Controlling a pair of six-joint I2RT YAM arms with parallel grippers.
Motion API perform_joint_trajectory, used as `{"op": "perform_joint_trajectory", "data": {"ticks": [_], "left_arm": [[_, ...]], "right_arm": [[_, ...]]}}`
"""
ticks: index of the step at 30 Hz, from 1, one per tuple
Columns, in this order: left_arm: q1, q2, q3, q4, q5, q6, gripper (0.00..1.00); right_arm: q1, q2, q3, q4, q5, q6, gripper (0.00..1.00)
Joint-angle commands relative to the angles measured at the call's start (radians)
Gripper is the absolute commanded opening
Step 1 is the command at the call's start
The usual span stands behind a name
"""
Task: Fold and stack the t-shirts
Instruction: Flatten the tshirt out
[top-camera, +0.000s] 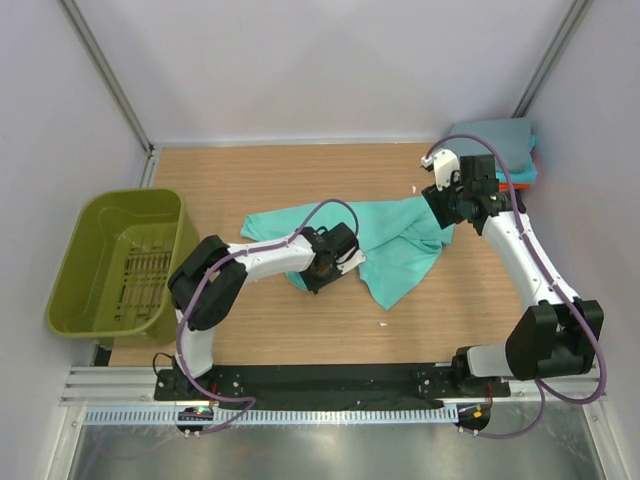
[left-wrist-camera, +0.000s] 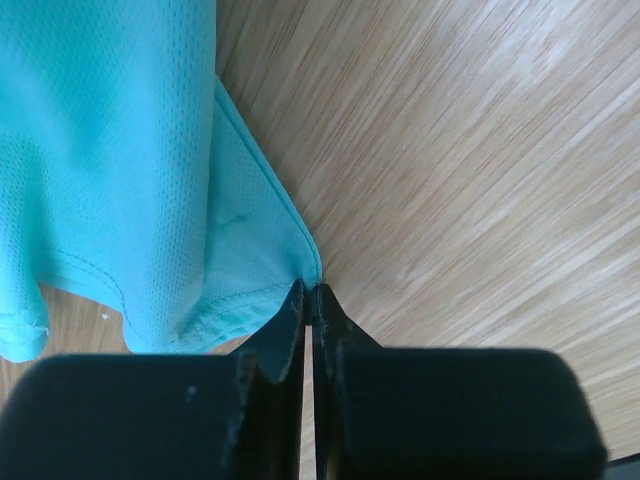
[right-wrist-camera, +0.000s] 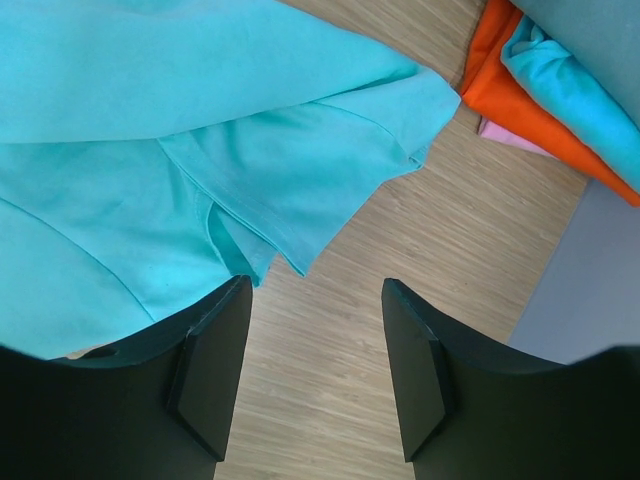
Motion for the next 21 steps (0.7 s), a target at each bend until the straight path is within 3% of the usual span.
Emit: {"op": "perform_joint_trajectory", "data": {"ticks": [1,4,9,15,21], "left_arm": [[0.02,-0.067,0.002,-0.046,0.024,0.023,0.0],[0.038,-0.104,0.027,-0.096,0.038,0.069,0.0],[0.09,-0.17,0.082,-0.182,0.098,0.129,0.0],[0.123,-0.181,0.129,-0.222,0.067,0.162,0.0],[0.126,-0.144,0.175,-0.236,0.072,0.15,0.0]], "right_arm": [[-0.028,0.053,-0.021,0.062,0.013,-0.038,0.61],[-0.083,0.137,-0.029,0.09,-0.008,-0.013,0.61],[-0.23,0.315,0.166,0.012,-0.168,0.057,0.57],[-0.267,0.344,0.189,-0.113,-0.277,-0.125,0.57],[-0.388,0.527,0.367,-0.361,-0.501,0.053,0.52]]}}
